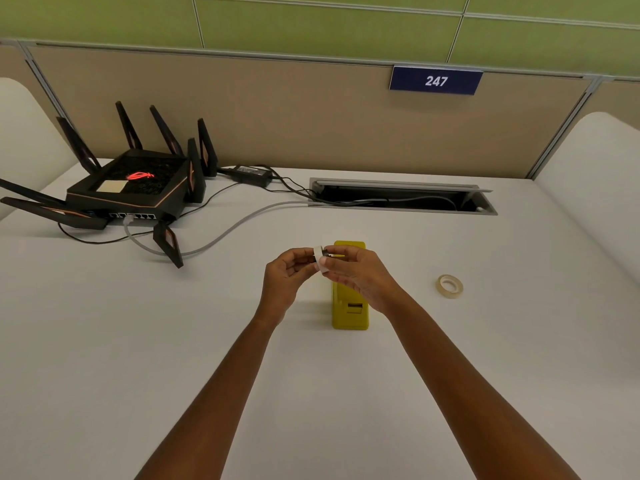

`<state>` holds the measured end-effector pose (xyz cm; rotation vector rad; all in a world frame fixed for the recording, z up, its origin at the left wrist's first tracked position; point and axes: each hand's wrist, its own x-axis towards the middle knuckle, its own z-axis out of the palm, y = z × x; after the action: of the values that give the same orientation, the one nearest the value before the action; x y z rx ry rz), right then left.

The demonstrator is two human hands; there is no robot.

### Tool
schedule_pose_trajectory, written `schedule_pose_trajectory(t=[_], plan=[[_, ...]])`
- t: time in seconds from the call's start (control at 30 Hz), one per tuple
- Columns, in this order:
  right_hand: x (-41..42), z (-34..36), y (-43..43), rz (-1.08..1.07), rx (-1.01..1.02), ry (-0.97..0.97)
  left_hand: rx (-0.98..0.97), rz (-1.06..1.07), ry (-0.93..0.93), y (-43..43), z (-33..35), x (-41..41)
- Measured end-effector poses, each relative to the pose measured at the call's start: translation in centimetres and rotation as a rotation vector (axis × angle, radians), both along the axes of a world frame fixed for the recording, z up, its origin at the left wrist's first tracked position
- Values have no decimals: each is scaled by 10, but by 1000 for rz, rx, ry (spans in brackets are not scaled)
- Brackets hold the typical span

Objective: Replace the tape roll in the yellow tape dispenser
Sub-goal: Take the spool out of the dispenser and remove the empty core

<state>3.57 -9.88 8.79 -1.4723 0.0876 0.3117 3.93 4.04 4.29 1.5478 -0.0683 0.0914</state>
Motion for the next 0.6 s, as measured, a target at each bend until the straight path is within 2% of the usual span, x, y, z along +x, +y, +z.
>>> schedule_pose_trajectory(t=[0.23,0.47,0.6], plan=[[0,0,-1,-5,-20,-11,-1,0,1,0,-1,0],[1,-5,-2,-64,34,-9,-48,-11,16,-7,1,-4],[0,-7,-3,-81,102,2,-4,-19,66,-11,0,-2]])
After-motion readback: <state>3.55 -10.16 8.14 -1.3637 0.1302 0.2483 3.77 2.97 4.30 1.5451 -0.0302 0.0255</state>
